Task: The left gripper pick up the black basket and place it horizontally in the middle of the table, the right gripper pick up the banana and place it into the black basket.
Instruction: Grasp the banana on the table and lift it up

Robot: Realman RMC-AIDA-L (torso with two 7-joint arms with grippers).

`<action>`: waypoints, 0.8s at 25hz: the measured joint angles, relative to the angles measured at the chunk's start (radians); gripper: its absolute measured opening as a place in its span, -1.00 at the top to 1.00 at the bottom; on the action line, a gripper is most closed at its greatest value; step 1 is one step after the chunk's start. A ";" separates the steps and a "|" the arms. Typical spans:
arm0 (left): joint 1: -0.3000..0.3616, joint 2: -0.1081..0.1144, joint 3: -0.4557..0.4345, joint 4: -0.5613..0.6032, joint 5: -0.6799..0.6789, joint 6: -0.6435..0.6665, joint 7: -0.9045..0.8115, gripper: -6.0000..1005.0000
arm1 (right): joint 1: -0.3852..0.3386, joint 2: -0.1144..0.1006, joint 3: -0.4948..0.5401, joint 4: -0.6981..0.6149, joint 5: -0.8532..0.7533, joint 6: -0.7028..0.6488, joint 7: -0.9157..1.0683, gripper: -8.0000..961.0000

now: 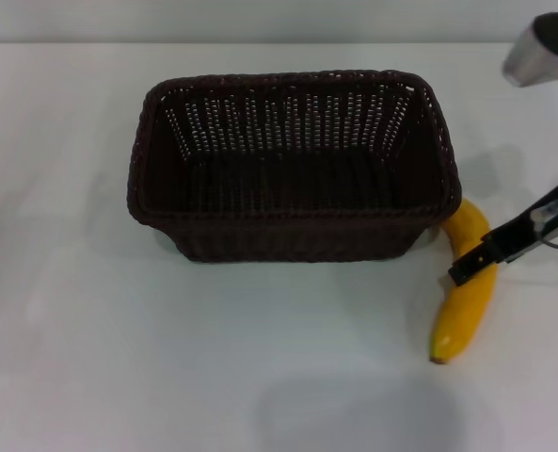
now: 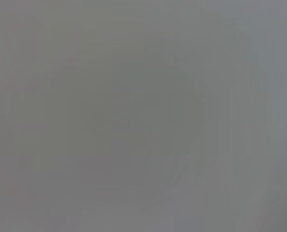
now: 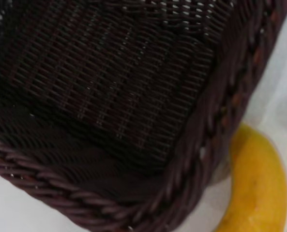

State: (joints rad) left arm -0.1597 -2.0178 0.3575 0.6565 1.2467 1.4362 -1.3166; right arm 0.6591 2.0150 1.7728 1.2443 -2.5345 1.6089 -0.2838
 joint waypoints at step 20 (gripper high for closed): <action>0.027 -0.006 -0.008 0.000 -0.005 0.002 0.007 -0.44 | 0.047 -0.009 -0.079 0.006 -0.184 0.004 0.071 -0.76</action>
State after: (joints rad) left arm -0.1328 -2.0234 0.3496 0.6566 1.2412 1.4387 -1.3100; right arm 0.7060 2.0056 1.6934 1.2503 -2.7190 1.6132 -0.2127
